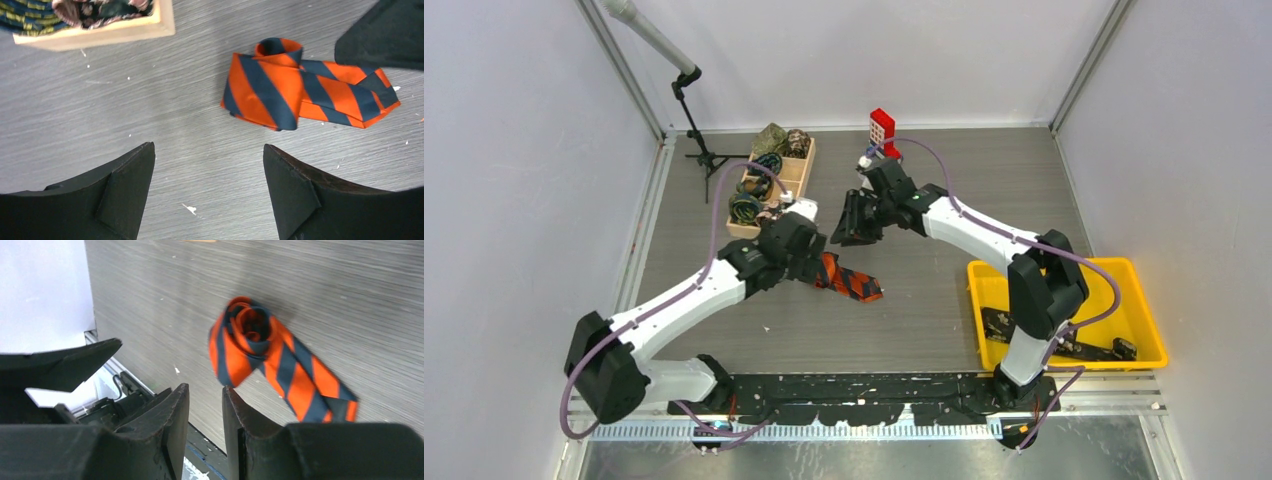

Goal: Roll the ties
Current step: Roll the tie at the center of the board.

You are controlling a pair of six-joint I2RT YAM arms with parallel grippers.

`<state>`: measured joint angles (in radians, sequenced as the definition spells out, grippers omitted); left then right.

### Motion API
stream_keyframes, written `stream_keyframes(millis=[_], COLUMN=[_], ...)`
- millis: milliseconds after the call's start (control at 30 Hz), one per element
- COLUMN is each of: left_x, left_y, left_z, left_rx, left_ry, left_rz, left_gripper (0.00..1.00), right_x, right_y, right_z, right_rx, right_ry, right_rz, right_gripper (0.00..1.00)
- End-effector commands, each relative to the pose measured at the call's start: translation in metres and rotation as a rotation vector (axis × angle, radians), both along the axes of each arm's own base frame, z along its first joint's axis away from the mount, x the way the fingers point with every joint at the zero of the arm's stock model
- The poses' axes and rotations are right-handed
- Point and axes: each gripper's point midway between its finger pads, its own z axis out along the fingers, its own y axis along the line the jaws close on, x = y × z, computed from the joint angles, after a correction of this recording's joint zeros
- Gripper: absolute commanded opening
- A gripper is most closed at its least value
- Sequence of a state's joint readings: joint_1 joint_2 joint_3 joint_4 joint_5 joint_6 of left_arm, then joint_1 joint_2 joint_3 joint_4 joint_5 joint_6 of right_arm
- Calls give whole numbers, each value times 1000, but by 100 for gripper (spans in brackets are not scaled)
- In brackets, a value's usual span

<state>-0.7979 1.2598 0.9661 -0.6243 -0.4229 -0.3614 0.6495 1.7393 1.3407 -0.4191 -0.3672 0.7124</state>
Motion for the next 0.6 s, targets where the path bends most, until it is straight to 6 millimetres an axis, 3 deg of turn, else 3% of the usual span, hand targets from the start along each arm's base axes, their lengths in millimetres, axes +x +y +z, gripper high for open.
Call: stream_keyframes(millis=[0, 133, 233, 400, 567], left_x=[2, 7, 10, 15, 18], left_y=[9, 23, 26, 29, 25], left_z=[3, -3, -5, -16, -20], left_rx=[-116, -164, -203, -265, -348], left_ry=[19, 44, 59, 79, 92], left_rz=[-3, 61, 94, 121, 113], left_gripper=[80, 80, 80, 79, 79], right_x=[-1, -9, -13, -16, -18], right_y=[36, 58, 64, 59, 50], right_z=[15, 8, -5, -34, -51], right_rx=[37, 31, 18, -29, -68], right_ry=[-33, -24, -3, 32, 44], right_rz=[39, 80, 89, 92, 89], right_gripper=[34, 31, 28, 24, 22])
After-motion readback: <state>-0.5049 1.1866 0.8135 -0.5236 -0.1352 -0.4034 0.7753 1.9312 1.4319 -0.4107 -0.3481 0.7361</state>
